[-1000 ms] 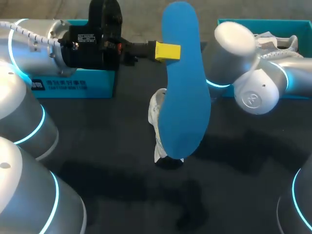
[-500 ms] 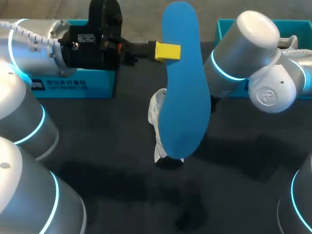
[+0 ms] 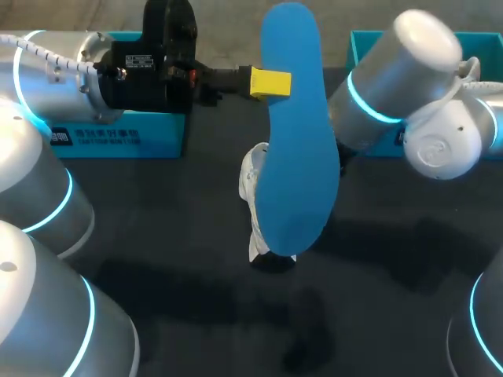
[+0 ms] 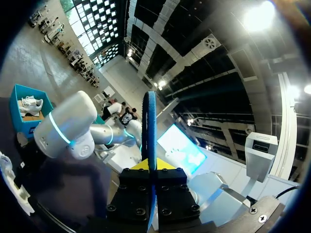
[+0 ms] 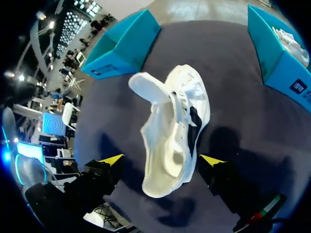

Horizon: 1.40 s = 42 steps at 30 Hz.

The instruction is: Take the shoe out of the shoebox, open the shoe tongue, remove and reinsert the insole, then place the shoe into the shoebox

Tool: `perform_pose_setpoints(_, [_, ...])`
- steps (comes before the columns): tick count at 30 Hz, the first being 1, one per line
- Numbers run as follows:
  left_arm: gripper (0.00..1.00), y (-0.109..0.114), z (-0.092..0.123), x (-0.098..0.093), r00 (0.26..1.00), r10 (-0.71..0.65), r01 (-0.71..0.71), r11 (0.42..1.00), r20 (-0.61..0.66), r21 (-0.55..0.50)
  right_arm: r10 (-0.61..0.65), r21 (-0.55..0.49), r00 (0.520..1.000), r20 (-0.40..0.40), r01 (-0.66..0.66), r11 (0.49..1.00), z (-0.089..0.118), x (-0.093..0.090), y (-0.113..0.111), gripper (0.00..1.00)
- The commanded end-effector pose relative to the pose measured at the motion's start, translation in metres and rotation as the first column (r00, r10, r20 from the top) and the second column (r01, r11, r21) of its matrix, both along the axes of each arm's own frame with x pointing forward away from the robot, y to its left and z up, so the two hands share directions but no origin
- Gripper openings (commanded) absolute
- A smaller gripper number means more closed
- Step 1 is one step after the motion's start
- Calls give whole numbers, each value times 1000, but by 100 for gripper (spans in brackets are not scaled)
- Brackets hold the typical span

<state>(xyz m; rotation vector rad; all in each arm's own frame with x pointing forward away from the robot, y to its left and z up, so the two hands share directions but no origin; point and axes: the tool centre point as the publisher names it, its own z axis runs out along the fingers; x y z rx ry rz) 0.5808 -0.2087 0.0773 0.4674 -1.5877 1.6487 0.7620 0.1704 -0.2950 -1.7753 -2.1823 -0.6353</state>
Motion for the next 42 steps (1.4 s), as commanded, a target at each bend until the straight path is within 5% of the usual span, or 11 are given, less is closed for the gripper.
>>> perform_pose_setpoints(1, [0,-1,-1,0,1000,1,-1,1000,0,0,-3,231,1000,-29,10,973,26,-9,-24,100])
perform_pose_setpoints(8, [0,-1,-1,0,1000,1,-1,1000,0,0,15,370,999,-51,5,929,59,-9,-29,100])
perform_pose_setpoints(18, [0,-1,-1,0,1000,1,-1,1000,0,0,4,605,993,-117,68,793,121,-5,-42,100])
perform_pose_setpoints(34, [0,-1,-1,0,1000,1,-1,1000,0,0,-95,733,989,-113,148,664,182,11,-53,100])
perform_pose_setpoints(42, [0,-1,-1,0,1000,1,-1,1000,0,0,-90,747,991,-97,132,652,188,13,-50,100])
